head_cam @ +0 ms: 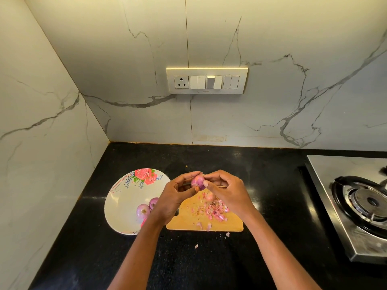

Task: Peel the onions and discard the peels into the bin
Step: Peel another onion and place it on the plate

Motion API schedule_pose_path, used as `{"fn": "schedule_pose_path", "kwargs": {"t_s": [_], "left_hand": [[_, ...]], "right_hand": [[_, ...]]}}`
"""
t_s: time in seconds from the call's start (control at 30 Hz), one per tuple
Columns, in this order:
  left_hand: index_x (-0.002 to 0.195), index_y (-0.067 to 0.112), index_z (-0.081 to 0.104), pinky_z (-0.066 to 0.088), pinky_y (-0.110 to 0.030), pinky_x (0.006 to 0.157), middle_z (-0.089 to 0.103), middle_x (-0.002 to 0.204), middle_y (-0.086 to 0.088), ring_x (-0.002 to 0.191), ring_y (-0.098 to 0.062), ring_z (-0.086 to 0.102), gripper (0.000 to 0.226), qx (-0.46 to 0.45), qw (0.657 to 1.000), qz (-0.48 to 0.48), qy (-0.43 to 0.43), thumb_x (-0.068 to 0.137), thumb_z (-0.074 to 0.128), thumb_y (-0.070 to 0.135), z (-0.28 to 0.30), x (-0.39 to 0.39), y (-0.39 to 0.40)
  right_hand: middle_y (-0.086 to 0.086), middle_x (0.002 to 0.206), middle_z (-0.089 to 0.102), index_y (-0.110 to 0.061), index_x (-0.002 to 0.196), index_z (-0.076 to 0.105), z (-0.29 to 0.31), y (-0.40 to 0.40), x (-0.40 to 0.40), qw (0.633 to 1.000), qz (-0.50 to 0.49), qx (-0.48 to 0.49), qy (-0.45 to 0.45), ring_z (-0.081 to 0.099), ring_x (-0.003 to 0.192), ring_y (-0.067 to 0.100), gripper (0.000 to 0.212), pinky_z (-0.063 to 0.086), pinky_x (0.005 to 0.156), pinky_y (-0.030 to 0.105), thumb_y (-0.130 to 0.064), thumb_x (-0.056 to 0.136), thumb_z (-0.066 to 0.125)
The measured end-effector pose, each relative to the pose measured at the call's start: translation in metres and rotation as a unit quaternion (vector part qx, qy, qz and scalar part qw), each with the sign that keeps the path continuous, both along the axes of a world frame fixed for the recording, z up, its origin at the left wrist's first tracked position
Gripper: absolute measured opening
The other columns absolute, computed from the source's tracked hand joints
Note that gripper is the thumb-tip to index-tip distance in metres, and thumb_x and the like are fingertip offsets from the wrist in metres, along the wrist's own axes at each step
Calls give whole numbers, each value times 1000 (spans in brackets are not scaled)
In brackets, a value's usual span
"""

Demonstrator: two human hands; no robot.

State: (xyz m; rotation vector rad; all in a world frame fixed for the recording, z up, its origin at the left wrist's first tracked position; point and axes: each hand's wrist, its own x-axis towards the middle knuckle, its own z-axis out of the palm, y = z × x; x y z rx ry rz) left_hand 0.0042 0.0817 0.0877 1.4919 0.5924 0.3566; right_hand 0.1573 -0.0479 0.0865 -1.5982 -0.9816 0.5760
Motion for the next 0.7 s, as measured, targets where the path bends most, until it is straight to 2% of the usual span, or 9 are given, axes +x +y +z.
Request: {"fn": "schedule_pose_path", "kwargs": {"t_s": [0.2, 0.33, 0.43, 0.53, 0.7], "left_hand": [[135, 24, 63, 54, -19, 90, 69, 128, 8, 120, -7, 63, 44, 3, 1000, -2, 6, 93, 71, 15, -1, 0, 0], [135, 26, 63, 52, -28, 99, 69, 128, 8, 122, -10, 62, 45, -8, 1000, -1, 8, 91, 72, 21, -2, 0, 0], [135, 25, 63, 53, -26, 97, 69, 128, 7, 121, -9, 63, 45, -8, 1000, 3, 4, 91, 71, 20, -3, -1, -1], [134, 24, 63, 54, -17, 88, 69, 127, 8, 118, -6, 63, 43, -6, 1000, 10, -3, 92, 71, 17, -1, 0, -1], [134, 28, 63, 54, -16, 86, 69, 127, 11, 118, -5, 63, 51, 2, 1000, 21, -4, 85, 74, 33, 3, 3, -1]], "right_hand": [[-14, 92, 76, -18, 99, 79, -3, 0, 1, 1000, -14, 0, -24, 72, 90, 3, 10, 57, 79, 18, -20, 89, 78], [-15, 87, 74, -19, 96, 78, -4, -1, 2, 999, -29, -6, -34, 71, 86, 5, 6, 55, 73, 16, -18, 90, 76], [-14, 92, 75, -20, 101, 77, -4, -2, 3, 1000, -19, -8, -16, 71, 91, 6, 10, 56, 79, 19, -19, 92, 75], [-14, 102, 76, -23, 108, 76, 0, -2, 0, 1000, -3, -5, 10, 71, 100, 6, 15, 57, 88, 23, -24, 94, 73], [-11, 106, 75, -22, 111, 72, 3, -1, -4, 999, -16, 18, 32, 71, 103, 6, 23, 58, 90, 23, -24, 89, 77]]}}
